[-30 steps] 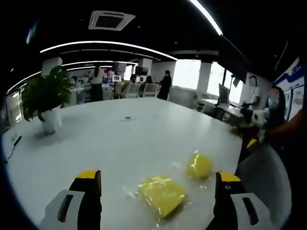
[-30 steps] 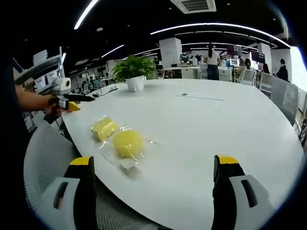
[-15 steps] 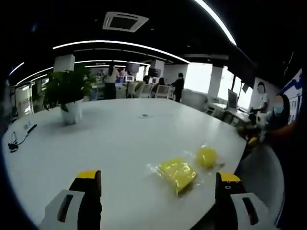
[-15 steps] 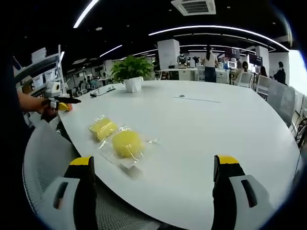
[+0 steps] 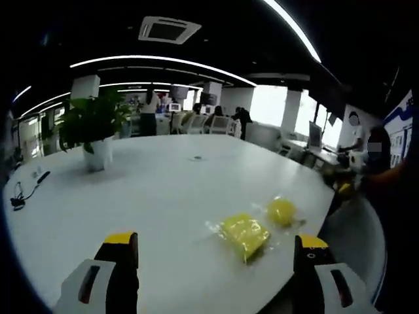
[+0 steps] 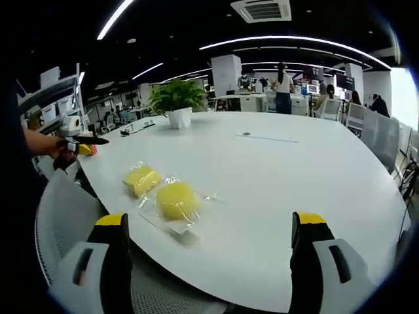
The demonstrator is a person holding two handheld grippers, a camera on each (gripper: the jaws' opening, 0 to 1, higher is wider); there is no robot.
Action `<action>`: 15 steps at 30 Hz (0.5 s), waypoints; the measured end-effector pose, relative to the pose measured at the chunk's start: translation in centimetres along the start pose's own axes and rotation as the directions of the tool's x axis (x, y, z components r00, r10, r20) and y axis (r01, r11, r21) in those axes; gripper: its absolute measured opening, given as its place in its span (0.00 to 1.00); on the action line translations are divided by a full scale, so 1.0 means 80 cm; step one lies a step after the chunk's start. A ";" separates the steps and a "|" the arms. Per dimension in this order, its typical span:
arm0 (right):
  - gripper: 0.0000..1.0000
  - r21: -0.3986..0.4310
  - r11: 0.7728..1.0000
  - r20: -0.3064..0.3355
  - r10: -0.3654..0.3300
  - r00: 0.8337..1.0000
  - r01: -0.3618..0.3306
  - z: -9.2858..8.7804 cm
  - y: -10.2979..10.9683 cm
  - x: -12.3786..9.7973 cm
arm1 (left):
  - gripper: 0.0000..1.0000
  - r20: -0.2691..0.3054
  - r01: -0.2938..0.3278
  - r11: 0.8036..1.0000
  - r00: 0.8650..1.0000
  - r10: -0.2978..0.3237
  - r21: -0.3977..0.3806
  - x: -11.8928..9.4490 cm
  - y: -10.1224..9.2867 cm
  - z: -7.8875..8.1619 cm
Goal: Compare the silicone blocks by pressing each to a similar depth, holding the contact briefly, and releasing to observe deformation and rebound differences across the visible hardness samples.
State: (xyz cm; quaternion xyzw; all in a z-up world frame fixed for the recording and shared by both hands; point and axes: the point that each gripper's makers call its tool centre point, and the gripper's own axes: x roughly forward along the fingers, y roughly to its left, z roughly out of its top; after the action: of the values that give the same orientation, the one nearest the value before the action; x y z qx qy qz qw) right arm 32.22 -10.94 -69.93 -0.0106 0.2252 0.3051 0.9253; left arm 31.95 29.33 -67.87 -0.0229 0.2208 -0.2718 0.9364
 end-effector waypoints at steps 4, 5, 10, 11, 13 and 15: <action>0.97 0.033 0.999 0.002 -0.031 1.000 0.031 -0.003 -0.008 -0.003 | 1.00 0.014 -0.009 0.999 1.000 0.010 -0.053 0.002 0.005 0.000; 0.97 0.036 0.999 0.003 -0.038 0.999 0.038 -0.003 -0.009 -0.005 | 1.00 0.009 -0.009 0.999 1.000 0.010 -0.048 0.002 0.004 0.000; 0.97 -0.011 0.999 -0.020 -0.050 0.999 0.050 -0.005 -0.007 -0.010 | 1.00 -0.010 0.021 1.000 1.000 -0.021 -0.022 0.001 -0.001 -0.003; 0.97 -0.022 0.999 -0.023 -0.047 0.999 0.046 -0.007 -0.006 -0.010 | 1.00 -0.012 0.024 0.999 1.000 -0.025 -0.021 0.001 -0.001 -0.003; 0.97 -0.022 0.999 -0.024 -0.046 0.999 0.045 -0.007 -0.003 -0.009 | 1.00 -0.014 0.030 0.999 0.999 -0.030 -0.017 0.003 -0.001 -0.005; 0.97 -0.018 0.999 -0.019 -0.052 0.998 0.051 -0.005 -0.002 -0.010 | 1.00 -0.016 0.030 0.999 0.999 -0.030 -0.014 0.004 -0.001 -0.005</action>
State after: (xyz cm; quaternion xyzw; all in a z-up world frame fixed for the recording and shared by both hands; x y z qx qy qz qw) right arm 31.61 -11.59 -69.97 -0.0273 0.2312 0.2829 0.9305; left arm 31.99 29.11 -68.34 -0.0305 0.2301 -0.2846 0.9301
